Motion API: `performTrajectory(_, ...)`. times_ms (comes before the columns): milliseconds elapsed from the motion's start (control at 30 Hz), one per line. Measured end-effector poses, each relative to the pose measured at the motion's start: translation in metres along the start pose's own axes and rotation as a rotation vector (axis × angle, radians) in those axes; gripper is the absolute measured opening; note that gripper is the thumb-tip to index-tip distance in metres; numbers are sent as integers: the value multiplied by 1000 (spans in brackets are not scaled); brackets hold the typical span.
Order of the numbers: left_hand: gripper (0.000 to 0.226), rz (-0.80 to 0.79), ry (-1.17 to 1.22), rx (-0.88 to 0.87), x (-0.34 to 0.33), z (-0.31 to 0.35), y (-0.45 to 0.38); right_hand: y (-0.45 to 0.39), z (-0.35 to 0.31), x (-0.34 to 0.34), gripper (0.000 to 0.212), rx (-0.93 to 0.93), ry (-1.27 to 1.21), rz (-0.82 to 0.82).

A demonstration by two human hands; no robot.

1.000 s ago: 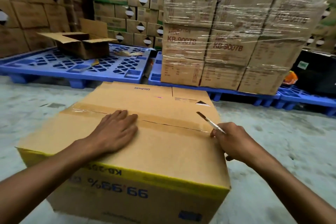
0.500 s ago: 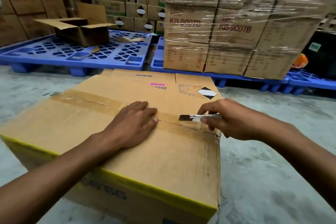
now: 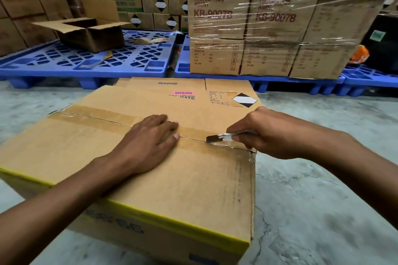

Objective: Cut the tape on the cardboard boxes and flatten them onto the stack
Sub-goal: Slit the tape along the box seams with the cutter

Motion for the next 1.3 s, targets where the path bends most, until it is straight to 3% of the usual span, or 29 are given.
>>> performTrajectory(300, 47, 8, -9, 29, 4, -4, 1, 6, 10, -2, 28, -22, 189, -96)
performTrajectory(1033, 43, -20, -55, 27, 7, 6, 1, 52, 37, 18, 21, -70, 287, -195)
performTrajectory(1167, 42, -18, -54, 42, 8, 4, 1, 76, 61, 15, 37, -164, 354, -274)
performTrajectory(1300, 39, -31, -58, 22, 4, 25, -9, 82, 79, 32, 26, -286, -3, 64)
Point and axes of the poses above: each hand's wrist, its own y-axis away from the middle knuckle, its own x-axis out of the back of the hand, z = x × y, the point moved 10 cm from there along -y, towards the middle knuckle, and after that the axes turned 13 degrees about z, right-handed, at the moved point
